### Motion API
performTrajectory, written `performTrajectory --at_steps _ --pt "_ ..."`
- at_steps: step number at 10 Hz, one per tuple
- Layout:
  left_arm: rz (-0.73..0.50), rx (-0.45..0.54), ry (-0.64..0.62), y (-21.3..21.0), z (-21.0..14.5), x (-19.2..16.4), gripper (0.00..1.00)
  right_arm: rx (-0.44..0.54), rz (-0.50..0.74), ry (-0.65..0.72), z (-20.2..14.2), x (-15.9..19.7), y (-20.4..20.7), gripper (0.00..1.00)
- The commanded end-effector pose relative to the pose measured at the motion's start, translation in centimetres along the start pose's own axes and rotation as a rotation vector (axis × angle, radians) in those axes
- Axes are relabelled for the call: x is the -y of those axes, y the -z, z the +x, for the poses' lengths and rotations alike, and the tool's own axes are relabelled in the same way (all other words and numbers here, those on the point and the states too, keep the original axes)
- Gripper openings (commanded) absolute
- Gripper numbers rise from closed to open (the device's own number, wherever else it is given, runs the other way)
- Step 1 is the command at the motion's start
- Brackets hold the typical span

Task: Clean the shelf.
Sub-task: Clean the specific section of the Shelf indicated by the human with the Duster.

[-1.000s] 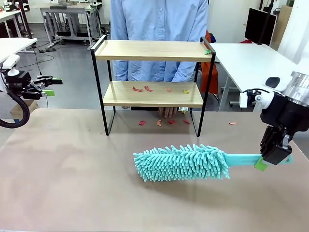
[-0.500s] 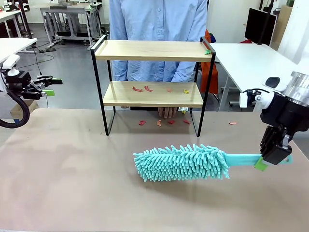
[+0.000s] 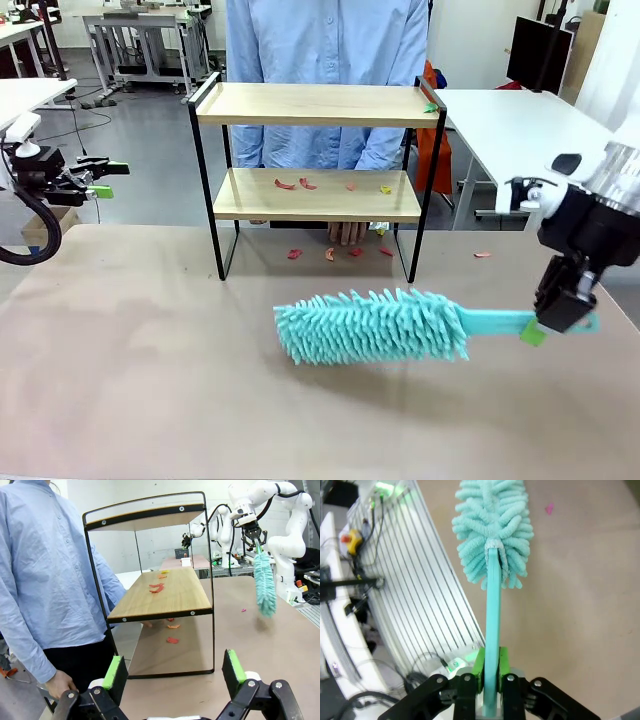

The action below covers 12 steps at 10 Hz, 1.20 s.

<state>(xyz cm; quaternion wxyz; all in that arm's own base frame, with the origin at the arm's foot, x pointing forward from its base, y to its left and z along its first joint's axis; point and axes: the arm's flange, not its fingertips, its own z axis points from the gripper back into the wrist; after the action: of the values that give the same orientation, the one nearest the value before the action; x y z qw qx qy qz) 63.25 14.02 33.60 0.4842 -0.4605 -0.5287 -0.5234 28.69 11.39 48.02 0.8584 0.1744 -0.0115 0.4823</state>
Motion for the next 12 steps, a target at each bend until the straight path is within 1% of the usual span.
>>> performTrajectory --at_steps 1,2,4,5,6,7,8,9,12 --pt "-0.004 -0.007 0.004 0.0 0.1 0.1 1.0 0.082 -0.022 0.172 4.3 -1.1 -1.4 0.13" --pt "-0.004 -0.007 0.004 0.0 0.1 0.1 1.0 0.101 -0.048 0.284 7.8 -1.6 -1.7 0.13" --pt "-0.004 -0.007 0.004 0.0 0.1 0.1 1.0 0.103 -0.058 0.389 12.5 -2.2 -1.2 0.13" --pt "-0.004 -0.007 0.004 0.0 0.1 0.1 1.0 0.101 -0.097 0.466 14.9 -2.1 -0.4 0.13" --pt "-0.004 -0.007 0.004 0.0 0.1 0.1 1.0 0.093 -0.117 0.486 16.6 -2.2 0.4 0.13" --pt "-0.004 -0.007 0.004 0.0 0.1 0.1 1.0 0.107 -0.129 0.512 18.1 -2.4 1.0 0.13" --pt "-0.004 -0.007 0.004 0.0 0.1 0.1 1.0 0.175 -0.066 0.533 18.6 -2.7 1.0 0.13" --pt "-0.004 -0.007 0.004 0.0 0.1 0.1 1.0 0.101 -0.087 0.469 16.7 -2.7 1.4 0.13" --pt "-0.004 -0.007 0.004 0.0 0.1 0.1 1.0 0.101 -0.087 0.469 16.7 -2.7 1.4 0.13"
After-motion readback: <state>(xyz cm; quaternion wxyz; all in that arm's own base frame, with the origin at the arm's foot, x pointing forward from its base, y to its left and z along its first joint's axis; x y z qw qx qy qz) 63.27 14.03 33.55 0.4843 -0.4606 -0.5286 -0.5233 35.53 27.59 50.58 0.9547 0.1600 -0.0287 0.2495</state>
